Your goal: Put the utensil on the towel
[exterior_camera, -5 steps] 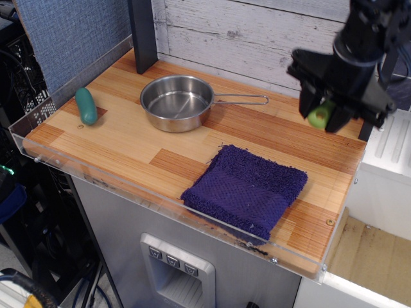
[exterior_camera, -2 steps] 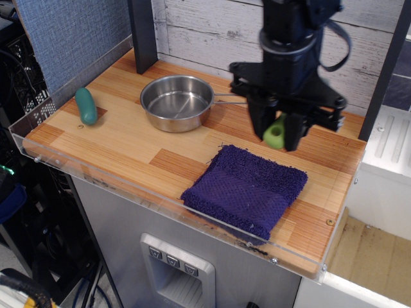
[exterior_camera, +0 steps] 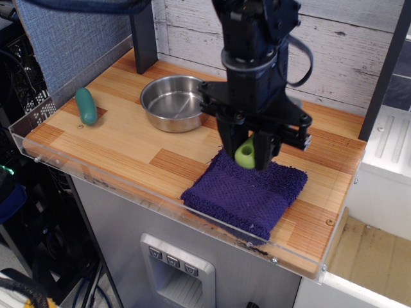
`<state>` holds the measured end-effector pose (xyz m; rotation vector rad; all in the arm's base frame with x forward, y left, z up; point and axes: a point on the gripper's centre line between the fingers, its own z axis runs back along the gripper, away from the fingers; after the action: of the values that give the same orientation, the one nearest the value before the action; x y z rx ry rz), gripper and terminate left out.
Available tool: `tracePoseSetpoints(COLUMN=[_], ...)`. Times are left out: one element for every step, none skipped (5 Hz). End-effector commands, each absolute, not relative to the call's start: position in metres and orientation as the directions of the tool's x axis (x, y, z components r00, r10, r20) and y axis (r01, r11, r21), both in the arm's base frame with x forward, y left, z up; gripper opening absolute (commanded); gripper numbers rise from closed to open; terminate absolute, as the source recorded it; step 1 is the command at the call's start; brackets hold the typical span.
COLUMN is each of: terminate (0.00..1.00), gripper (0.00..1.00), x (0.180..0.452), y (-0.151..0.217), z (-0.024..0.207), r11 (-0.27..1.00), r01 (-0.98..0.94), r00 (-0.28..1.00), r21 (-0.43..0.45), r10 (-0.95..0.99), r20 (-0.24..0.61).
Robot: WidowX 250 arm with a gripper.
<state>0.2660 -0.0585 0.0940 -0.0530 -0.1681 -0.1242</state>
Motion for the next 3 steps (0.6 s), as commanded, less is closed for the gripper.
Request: tracePoseSetpoints(terminate=[0.00, 0.00, 0.00], gripper=[0.00, 0.00, 0.00], x=[0.264, 0.268, 0.268], y=[-0.046, -0.043, -0.040], z=[0.066, 0.053, 0.044], r11=[0.993, 0.995, 0.996], r01=[0.111, 0.100, 0.092], r00=[0.989, 0.993, 0.995], r21=[-0.029, -0.023, -0.014], r10=[-0.107, -0.098, -0.091], r20=[0.105, 0.072, 0.045])
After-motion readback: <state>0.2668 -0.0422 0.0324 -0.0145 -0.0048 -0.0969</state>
